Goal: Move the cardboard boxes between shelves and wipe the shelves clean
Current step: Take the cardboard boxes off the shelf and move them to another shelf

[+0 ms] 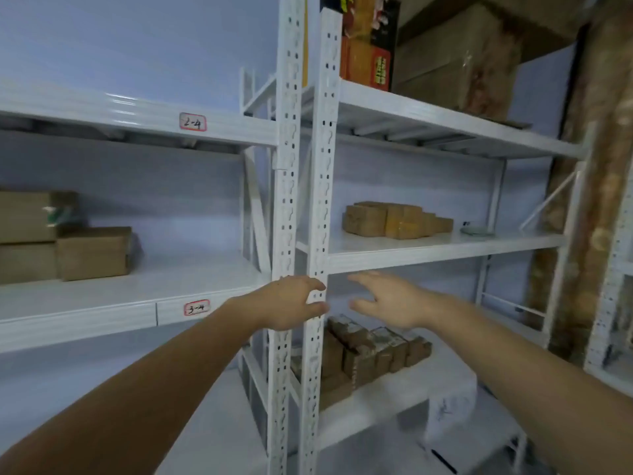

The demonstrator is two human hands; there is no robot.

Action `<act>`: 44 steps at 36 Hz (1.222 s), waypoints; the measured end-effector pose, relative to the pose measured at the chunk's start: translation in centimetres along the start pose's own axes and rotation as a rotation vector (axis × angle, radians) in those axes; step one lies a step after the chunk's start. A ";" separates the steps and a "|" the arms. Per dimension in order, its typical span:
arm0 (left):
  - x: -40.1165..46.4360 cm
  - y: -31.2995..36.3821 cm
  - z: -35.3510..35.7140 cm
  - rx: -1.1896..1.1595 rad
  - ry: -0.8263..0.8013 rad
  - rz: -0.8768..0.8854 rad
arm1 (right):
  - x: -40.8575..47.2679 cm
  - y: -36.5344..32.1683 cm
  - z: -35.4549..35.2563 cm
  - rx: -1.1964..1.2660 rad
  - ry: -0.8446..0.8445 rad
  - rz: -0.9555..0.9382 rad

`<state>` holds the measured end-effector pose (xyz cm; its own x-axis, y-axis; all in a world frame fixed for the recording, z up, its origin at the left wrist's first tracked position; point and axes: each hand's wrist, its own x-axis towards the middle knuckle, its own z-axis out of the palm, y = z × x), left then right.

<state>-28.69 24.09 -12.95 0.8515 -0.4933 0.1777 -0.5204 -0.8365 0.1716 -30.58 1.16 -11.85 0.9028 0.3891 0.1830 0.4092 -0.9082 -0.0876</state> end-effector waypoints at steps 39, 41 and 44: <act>35.5 8.6 5.7 0.083 0.071 0.057 | 11.4 34.9 -1.1 0.065 0.099 0.116; 36.6 8.2 5.5 0.090 0.091 0.018 | 13.4 35.8 -0.9 0.074 0.098 0.069; 38.3 7.6 5.1 0.106 0.120 -0.049 | 16.5 37.1 -0.9 0.106 0.093 0.002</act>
<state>0.23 -2.39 -9.74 0.8586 -0.4249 0.2868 -0.4635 -0.8824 0.0804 -0.60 -26.22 -11.18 0.8894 0.3671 0.2725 0.4238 -0.8855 -0.1902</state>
